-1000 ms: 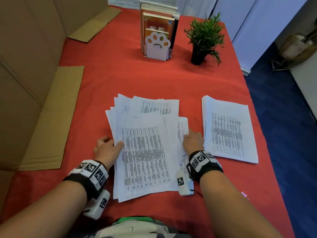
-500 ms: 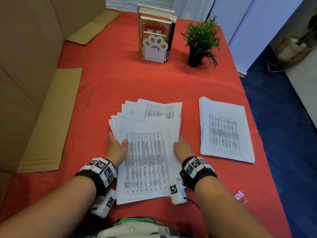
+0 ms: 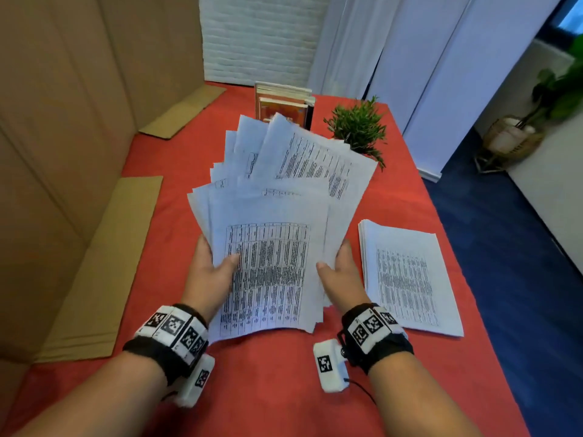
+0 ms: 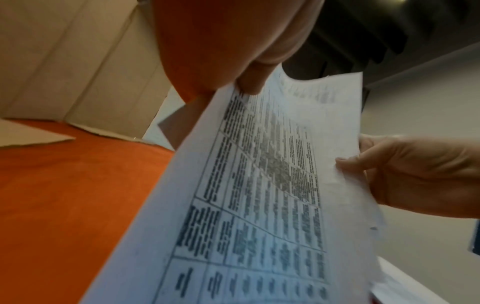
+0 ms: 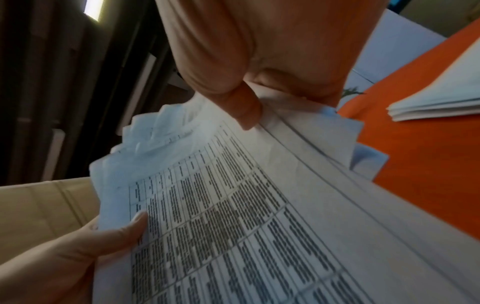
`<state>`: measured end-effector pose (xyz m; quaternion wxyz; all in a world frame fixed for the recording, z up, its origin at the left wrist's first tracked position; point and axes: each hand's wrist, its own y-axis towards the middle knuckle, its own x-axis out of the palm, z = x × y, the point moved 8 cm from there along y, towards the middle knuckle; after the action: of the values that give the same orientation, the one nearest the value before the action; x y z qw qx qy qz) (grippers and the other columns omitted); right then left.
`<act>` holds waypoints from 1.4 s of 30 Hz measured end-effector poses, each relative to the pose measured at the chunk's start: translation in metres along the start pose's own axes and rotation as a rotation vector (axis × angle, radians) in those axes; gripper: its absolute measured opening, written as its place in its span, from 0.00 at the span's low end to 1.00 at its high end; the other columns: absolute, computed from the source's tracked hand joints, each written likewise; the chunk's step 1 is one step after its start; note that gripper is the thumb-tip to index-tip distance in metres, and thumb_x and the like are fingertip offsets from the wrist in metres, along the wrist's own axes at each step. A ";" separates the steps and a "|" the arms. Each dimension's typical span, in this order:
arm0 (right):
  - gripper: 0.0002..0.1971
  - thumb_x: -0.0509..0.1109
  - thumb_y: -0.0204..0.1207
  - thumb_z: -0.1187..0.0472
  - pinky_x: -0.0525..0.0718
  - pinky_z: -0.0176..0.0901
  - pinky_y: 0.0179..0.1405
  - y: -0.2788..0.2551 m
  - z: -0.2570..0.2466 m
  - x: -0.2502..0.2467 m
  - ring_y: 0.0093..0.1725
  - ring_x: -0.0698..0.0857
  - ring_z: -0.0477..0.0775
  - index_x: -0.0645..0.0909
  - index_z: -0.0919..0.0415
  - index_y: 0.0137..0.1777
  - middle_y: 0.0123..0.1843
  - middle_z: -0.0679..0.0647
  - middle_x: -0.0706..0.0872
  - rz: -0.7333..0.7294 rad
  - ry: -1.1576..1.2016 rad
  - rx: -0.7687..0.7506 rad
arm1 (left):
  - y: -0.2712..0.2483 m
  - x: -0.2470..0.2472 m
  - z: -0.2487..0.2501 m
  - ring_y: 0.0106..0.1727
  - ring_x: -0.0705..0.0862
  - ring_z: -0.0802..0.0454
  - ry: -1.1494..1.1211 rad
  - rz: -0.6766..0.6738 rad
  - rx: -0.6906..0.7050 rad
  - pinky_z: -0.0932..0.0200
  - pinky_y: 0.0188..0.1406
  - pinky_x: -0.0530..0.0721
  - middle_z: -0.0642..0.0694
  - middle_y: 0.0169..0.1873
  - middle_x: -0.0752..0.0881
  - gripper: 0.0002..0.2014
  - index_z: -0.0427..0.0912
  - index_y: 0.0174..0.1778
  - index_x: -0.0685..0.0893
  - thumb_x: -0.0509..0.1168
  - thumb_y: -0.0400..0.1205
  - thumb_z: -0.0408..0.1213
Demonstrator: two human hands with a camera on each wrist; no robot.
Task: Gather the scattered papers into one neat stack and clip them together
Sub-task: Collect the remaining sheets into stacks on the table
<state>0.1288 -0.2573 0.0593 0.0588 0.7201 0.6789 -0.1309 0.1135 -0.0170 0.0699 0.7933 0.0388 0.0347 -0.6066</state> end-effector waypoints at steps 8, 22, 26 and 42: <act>0.14 0.70 0.73 0.68 0.84 0.43 0.62 -0.024 -0.004 -0.005 0.56 0.86 0.53 0.81 0.57 0.58 0.53 0.52 0.88 0.125 0.140 -0.019 | -0.010 -0.005 -0.008 0.58 0.87 0.53 -0.197 -0.015 -0.007 0.55 0.63 0.83 0.46 0.58 0.88 0.34 0.40 0.67 0.76 0.77 0.65 0.25; 0.29 0.70 0.43 0.70 0.81 0.44 0.37 -0.026 -0.014 0.006 0.39 0.83 0.52 0.82 0.64 0.51 0.37 0.52 0.85 -0.023 0.364 -0.034 | -0.012 -0.016 0.028 0.55 0.80 0.67 -0.195 0.158 0.108 0.55 0.71 0.75 0.58 0.54 0.78 0.28 0.52 0.61 0.68 0.74 0.69 0.46; 0.27 0.62 0.47 0.76 0.70 0.42 0.32 -0.031 -0.018 0.007 0.39 0.74 0.55 0.86 0.48 0.41 0.40 0.59 0.79 -0.091 0.360 -0.077 | -0.015 -0.025 0.053 0.53 0.74 0.71 -0.154 0.292 0.179 0.80 0.49 0.73 0.55 0.53 0.73 0.49 0.50 0.67 0.66 0.61 0.56 0.79; 0.31 0.61 0.46 0.78 0.78 0.45 0.45 -0.018 0.011 0.008 0.43 0.82 0.48 0.81 0.56 0.52 0.39 0.45 0.88 0.091 0.457 0.043 | -0.002 -0.017 0.008 0.56 0.82 0.59 -0.092 0.042 0.165 0.62 0.60 0.82 0.46 0.56 0.79 0.34 0.63 0.59 0.67 0.76 0.69 0.28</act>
<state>0.1099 -0.2514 0.0487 -0.1058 0.7621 0.6384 0.0240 0.1072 -0.0015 0.0800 0.8006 0.0768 -0.0526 -0.5919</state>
